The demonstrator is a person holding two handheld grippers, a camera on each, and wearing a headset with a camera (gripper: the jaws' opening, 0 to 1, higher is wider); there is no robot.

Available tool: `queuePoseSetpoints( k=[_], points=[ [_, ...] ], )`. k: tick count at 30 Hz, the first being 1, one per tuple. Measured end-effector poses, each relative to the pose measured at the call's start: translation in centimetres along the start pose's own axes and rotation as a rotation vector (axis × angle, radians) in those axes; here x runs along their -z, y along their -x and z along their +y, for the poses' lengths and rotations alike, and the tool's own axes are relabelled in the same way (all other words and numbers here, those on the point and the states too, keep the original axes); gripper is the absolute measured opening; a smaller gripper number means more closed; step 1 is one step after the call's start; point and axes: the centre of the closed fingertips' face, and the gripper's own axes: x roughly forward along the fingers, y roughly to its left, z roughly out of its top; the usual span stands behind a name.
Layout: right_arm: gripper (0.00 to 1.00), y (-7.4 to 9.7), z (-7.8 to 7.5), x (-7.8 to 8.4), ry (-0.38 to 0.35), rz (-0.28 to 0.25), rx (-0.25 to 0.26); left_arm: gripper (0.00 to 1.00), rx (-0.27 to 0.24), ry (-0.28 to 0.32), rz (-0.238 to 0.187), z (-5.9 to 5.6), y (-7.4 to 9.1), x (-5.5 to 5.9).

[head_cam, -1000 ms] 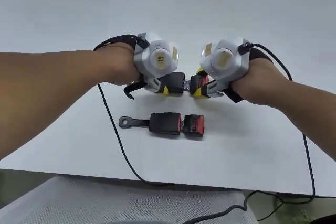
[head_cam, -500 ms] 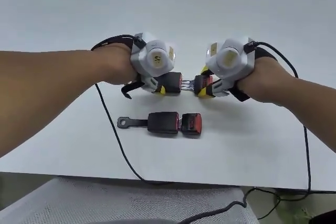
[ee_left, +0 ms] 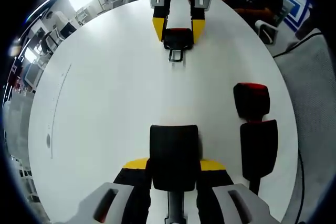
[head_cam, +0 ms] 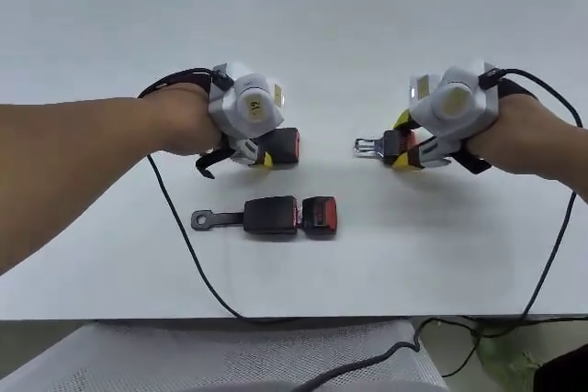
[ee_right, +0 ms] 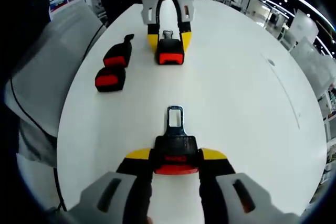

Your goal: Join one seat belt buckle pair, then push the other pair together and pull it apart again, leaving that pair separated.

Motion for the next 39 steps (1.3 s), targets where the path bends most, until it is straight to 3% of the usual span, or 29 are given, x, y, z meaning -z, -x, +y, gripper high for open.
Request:
queuePoseSetpoints(
  k=[5,7,15,21,24,27,29,31,32,34,36,39],
  points=[
    [0.35,0.9,-0.1,2.5,-0.001,0.05,0.015,0.33,-0.002,0.003,0.005,0.1,-0.1,0.0],
    [0.36,1.0,-0.2,2.8,-0.025,0.049,0.015,0.33,-0.001,0.001,0.008,0.1,-0.1,0.0],
    [0.36,0.8,-0.1,2.4,-0.022,0.07,0.011,0.33,-0.01,0.013,0.021,0.1,0.0,0.1],
    [0.4,0.8,-0.3,2.1,0.006,0.106,0.042,0.34,-0.033,0.035,0.035,0.2,0.1,0.2],
    [0.41,0.8,-0.4,1.7,0.046,0.105,0.08,0.34,-0.055,0.017,0.031,0.2,0.3,0.1],
    [0.49,1.5,-1.0,2.0,0.052,0.131,0.153,0.36,-0.08,-0.027,0.057,0.0,0.6,0.7],
    [0.52,2.0,-1.0,1.7,0.023,0.102,0.173,0.4,-0.095,-0.013,0.035,-0.2,1.3,0.4],
    [0.53,3.0,-0.7,1.3,-0.031,0.056,0.204,0.42,-0.145,0.024,0.01,0.3,2.4,0.2],
    [0.53,3.3,-0.5,1.2,-0.046,0.04,0.211,0.43,-0.179,0.064,-0.011,0.6,3.2,0.2],
    [0.54,3.7,0.3,1.2,-0.091,0.014,0.209,0.44,-0.198,0.118,-0.044,0.3,4.0,0.3],
    [0.56,4.2,1.3,1.0,-0.138,-0.025,0.214,0.44,-0.222,0.17,-0.072,-0.4,5.0,0.8],
    [0.58,4.9,2.8,0.9,-0.172,-0.055,0.222,0.47,-0.242,0.218,-0.107,-3.0,6.7,1.2]
  ],
)
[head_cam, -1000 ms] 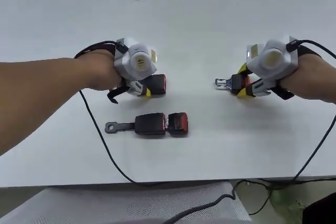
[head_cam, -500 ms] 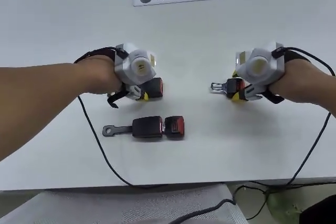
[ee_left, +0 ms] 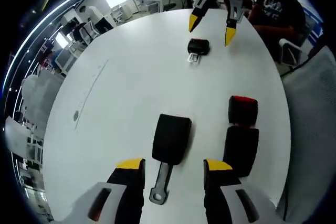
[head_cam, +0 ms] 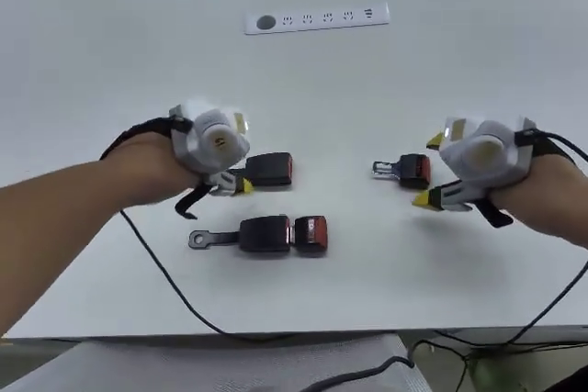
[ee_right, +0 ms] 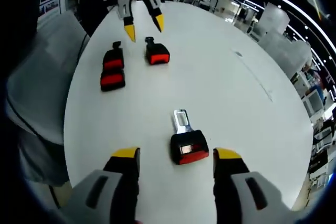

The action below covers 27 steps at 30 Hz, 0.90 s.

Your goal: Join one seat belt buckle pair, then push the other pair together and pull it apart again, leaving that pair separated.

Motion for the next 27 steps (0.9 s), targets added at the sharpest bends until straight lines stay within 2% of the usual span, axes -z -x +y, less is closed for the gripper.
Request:
queuePoseSetpoints(
  k=[3,4,5,7,10,11,12,14,16,19,22,27],
  points=[
    [0.61,0.8,1.3,-0.3,-0.042,-0.03,-0.005,0.51,-0.016,0.045,-0.024,-1.6,1.8,0.8],
    [0.62,1.1,1.6,-0.5,-0.049,-0.04,0.004,0.52,-0.017,0.051,-0.024,-1.8,1.9,1.0],
    [0.63,1.5,2.0,-0.8,-0.062,-0.058,0.012,0.54,-0.017,0.068,-0.027,-2.5,2.5,1.6],
    [0.67,1.9,2.4,-1.3,-0.09,-0.086,0.016,0.58,-0.031,0.12,-0.036,-3.2,3.2,2.4],
    [0.73,2.5,2.8,-1.3,-0.129,-0.117,0.034,0.62,-0.047,0.213,-0.079,-4.1,4.0,3.2],
    [0.74,2.6,2.8,-1.2,-0.144,-0.125,0.037,0.64,-0.055,0.22,-0.081,-4.2,4.2,3.6],
    [0.76,2.8,3.1,-1.1,-0.165,-0.13,0.034,0.66,-0.065,0.26,-0.089,-4.4,4.5,4.2],
    [0.8,3.1,3.3,-0.9,-0.191,-0.131,0.034,0.69,-0.088,0.341,-0.127,-4.4,5.2,4.7],
    [0.84,3.9,3.5,-1.0,-0.239,-0.153,0.049,0.73,-0.114,0.379,-0.157,-4.3,6.0,4.9],
    [0.88,4.9,3.9,-1.1,-0.243,-0.167,0.067,0.79,-0.138,0.402,-0.165,-4.6,7.3,5.8],
    [0.9,5.3,4.3,-1.0,-0.24,-0.172,0.074,0.84,-0.154,0.426,-0.172,-4.7,7.7,6.7],
    [0.95,5.7,5.2,-0.9,-0.216,-0.176,0.078,0.91,-0.188,0.491,-0.194,-4.8,9.5,8.4]
  ],
)
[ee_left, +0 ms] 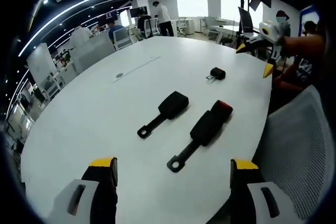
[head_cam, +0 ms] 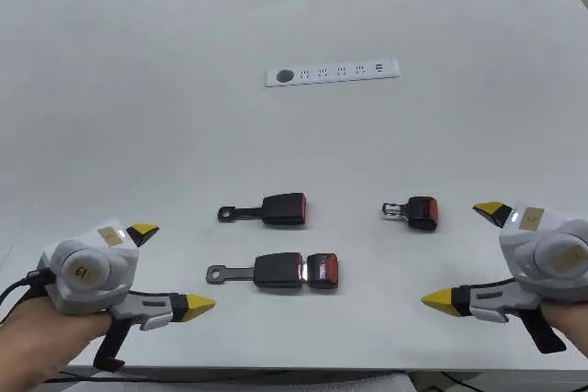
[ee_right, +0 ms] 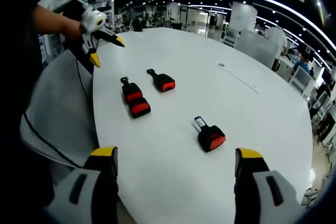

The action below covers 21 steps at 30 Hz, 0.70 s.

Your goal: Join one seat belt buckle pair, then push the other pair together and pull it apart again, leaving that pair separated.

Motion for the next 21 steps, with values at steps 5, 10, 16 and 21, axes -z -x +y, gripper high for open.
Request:
queuePoseSetpoints(
  k=[5,10,16,21],
  points=[
    [1.0,0.3,0.0,-0.1,0.011,-0.015,0.02,1.0,-0.008,0.007,-0.006,-0.5,1.2,0.5],
    [1.0,0.4,0.4,0.1,0.011,-0.008,0.021,1.0,-0.031,0.028,-0.012,-0.4,1.6,0.7],
    [1.0,0.4,0.6,0.4,0.006,-0.001,0.028,1.0,-0.053,0.033,-0.016,-0.4,2.1,0.9],
    [1.0,0.4,0.7,0.5,-0.001,-0.002,0.029,1.0,-0.057,0.038,-0.013,-0.8,2.1,1.4]
  ],
)
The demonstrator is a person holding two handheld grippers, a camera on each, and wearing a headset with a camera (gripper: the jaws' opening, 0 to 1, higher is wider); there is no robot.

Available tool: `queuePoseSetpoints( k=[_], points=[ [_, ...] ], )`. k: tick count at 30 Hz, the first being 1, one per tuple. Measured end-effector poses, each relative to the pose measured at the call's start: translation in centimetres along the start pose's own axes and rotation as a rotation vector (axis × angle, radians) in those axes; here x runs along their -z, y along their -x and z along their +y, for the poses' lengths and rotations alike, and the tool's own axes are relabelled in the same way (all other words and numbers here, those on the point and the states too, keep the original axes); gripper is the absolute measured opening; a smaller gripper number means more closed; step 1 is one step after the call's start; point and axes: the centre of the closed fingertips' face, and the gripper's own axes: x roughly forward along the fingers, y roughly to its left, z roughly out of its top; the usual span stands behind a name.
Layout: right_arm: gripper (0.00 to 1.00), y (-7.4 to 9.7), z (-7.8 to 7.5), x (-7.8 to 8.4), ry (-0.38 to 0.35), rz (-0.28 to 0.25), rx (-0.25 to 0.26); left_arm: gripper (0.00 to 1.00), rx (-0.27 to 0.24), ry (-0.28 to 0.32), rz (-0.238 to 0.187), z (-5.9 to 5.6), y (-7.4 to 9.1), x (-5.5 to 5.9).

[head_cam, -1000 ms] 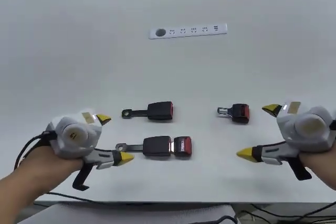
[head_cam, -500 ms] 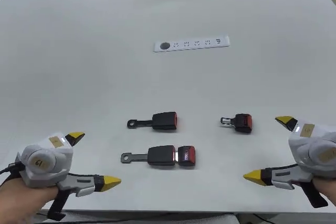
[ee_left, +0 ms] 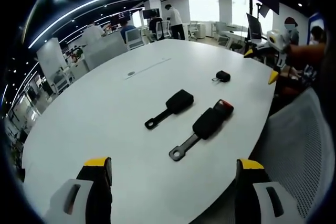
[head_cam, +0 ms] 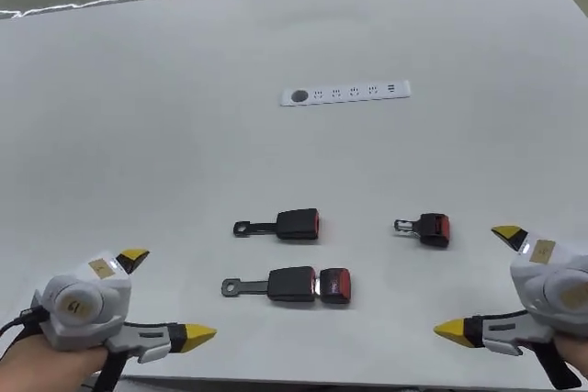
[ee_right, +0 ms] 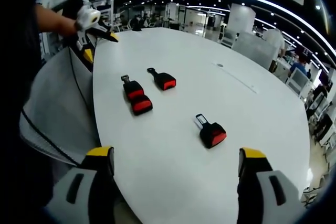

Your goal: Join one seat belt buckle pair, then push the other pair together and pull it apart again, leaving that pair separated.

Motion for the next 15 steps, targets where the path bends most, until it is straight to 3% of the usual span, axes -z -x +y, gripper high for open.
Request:
queuePoseSetpoints(
  k=[3,15],
  points=[
    [1.0,-0.1,0.12,0.06,-0.008,-0.001,0.0,1.0,-0.002,0.005,0.016,-0.14,0.06,0.71],
    [1.0,-0.36,0.73,-0.17,-0.017,-0.006,-0.004,1.0,-0.055,0.032,-0.005,0.67,0.59,0.87]
  ],
)
